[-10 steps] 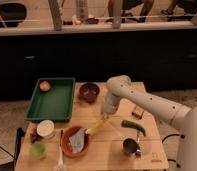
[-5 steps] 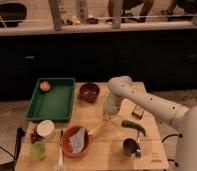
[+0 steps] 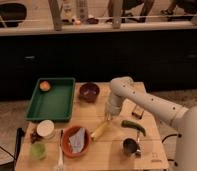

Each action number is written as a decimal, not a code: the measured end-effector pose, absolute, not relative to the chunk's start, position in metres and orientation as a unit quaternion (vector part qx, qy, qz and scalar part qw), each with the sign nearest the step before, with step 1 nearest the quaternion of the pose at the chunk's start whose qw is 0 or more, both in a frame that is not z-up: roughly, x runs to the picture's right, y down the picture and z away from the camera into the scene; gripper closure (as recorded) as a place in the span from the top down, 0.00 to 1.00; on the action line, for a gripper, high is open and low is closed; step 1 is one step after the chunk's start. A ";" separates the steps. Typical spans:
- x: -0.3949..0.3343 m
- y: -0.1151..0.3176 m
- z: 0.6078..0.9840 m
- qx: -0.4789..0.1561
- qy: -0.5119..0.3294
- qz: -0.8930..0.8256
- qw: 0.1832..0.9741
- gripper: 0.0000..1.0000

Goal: Place banana in table surface

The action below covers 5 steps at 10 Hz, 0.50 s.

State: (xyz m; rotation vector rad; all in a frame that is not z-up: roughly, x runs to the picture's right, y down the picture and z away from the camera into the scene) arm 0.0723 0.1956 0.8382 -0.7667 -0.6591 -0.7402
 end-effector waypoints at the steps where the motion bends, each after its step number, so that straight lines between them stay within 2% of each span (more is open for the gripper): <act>1: 0.074 0.198 0.840 -0.359 -0.309 -0.348 0.809 0.00; 4: 0.076 0.202 0.843 -0.360 -0.310 -0.350 0.807 0.00; 5: 0.076 0.204 0.844 -0.359 -0.311 -0.350 0.807 0.04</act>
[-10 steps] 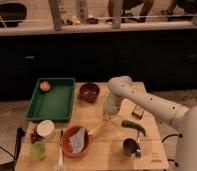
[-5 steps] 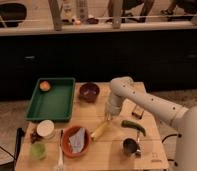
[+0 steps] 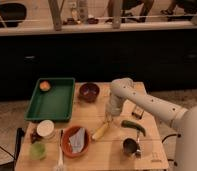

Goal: Place banana in table surface

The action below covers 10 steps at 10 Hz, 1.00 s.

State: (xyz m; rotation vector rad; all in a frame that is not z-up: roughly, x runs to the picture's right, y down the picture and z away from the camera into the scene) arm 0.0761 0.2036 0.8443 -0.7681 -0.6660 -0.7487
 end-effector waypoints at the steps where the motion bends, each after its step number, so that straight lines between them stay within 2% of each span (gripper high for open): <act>1: 0.076 0.203 0.845 -0.358 -0.312 -0.349 0.808 0.06; 3: 0.075 0.203 0.846 -0.357 -0.312 -0.348 0.809 0.31; 4: 0.075 0.203 0.846 -0.359 -0.311 -0.347 0.808 0.39; 7: 0.074 0.204 0.847 -0.363 -0.310 -0.348 0.807 0.72; 8: 0.074 0.204 0.847 -0.363 -0.309 -0.348 0.807 0.77; 10: 0.074 0.205 0.846 -0.366 -0.309 -0.351 0.805 0.80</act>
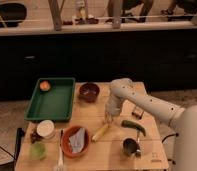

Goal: Place banana in table surface

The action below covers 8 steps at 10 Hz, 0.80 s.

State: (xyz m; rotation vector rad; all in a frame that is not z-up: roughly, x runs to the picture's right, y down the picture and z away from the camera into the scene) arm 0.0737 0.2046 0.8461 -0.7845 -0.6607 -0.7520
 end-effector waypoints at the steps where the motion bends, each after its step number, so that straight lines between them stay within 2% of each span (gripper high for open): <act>1: 0.074 0.204 0.846 -0.367 -0.308 -0.352 0.804 0.80; 8: 0.076 0.209 0.836 -0.364 -0.309 -0.363 0.800 0.80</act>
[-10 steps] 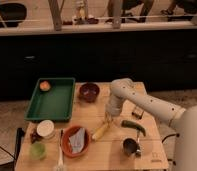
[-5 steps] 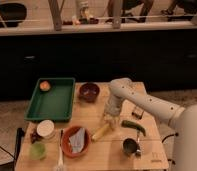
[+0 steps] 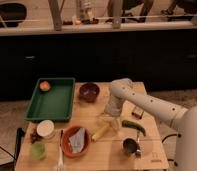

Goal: Place banana in table surface

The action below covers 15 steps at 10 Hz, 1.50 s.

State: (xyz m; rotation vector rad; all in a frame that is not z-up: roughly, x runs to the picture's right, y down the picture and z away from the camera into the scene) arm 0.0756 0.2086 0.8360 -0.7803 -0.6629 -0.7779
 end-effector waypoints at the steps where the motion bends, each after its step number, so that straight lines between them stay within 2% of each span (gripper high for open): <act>1: 0.076 0.210 0.834 -0.363 -0.310 -0.364 0.800 0.80; 15: 0.086 0.208 0.828 -0.351 -0.320 -0.358 0.804 0.80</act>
